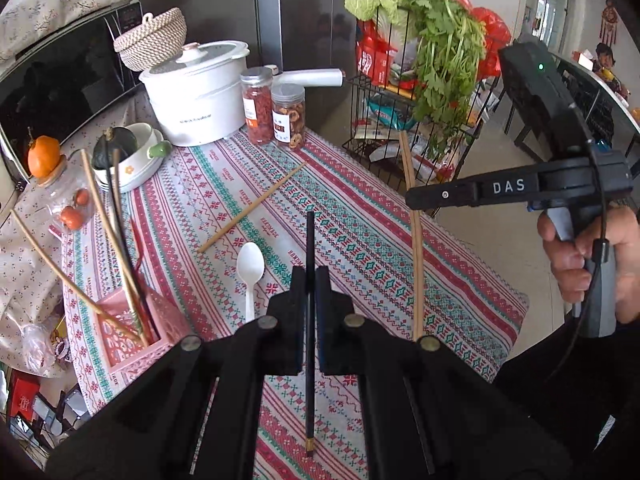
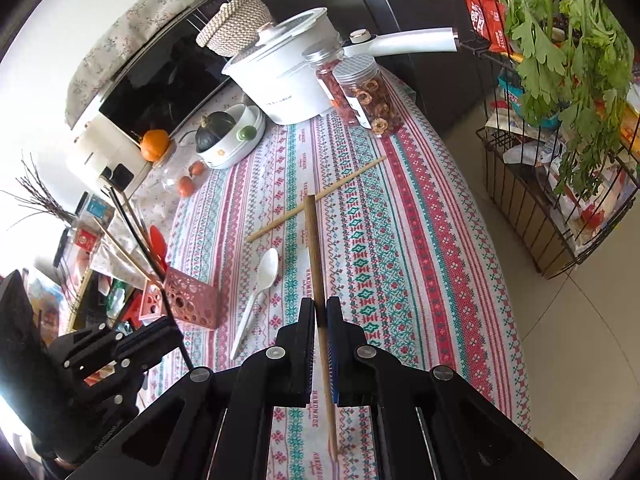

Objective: Organize utensils
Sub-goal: 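Carry the black chopstick with the left gripper and the bamboo chopstick with the right into the pink basket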

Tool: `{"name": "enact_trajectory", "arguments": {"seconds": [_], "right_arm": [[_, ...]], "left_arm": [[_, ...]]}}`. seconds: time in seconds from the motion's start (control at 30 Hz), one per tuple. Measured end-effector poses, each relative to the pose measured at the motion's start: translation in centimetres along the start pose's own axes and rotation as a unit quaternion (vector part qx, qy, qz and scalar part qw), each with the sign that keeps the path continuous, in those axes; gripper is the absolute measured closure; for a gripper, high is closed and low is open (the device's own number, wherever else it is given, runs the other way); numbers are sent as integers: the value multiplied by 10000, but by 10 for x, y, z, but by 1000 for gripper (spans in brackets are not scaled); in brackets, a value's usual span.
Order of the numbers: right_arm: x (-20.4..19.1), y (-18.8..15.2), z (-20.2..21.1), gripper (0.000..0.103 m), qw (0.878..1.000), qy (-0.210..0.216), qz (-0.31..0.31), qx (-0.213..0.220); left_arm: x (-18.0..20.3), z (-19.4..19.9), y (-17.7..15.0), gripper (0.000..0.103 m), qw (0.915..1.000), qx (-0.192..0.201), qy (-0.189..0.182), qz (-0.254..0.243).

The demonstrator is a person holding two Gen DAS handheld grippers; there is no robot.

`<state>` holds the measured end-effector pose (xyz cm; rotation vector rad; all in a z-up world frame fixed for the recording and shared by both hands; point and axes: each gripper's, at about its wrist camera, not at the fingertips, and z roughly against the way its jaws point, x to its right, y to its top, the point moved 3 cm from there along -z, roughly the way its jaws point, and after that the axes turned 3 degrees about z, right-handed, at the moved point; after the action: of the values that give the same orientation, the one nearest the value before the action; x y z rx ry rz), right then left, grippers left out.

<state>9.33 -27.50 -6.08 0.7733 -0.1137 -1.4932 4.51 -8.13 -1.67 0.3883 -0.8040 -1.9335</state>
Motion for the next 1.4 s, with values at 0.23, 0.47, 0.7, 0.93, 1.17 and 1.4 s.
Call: {"name": "enact_trajectory", "arguments": {"seconds": [0.23,0.47,0.7,0.93,1.17,1.4], "right_arm": [[-42,-3,19,98,9977,7,530,434],[-82,0,33,98,9919,164,916,866],[-133,8,45,98,9827,517,1302,1208],[-180,15,44,98,9734,883,1551,1434],[-205,22,13,98,9723,924,1706,1305],[-206,23,-27,98,9789,881,1622,878]], "left_arm": [[-43,70,-13,98,9927,1093,141,498],[-66,119,-13,98,9788,1860,182,839],[-87,154,-3,98,9594,2574,540,1018],[-114,157,-1,98,9441,2897,833,1337],[-138,132,3,98,9464,2729,976,1423],[-157,96,5,98,9587,2144,1044,1552]]}}
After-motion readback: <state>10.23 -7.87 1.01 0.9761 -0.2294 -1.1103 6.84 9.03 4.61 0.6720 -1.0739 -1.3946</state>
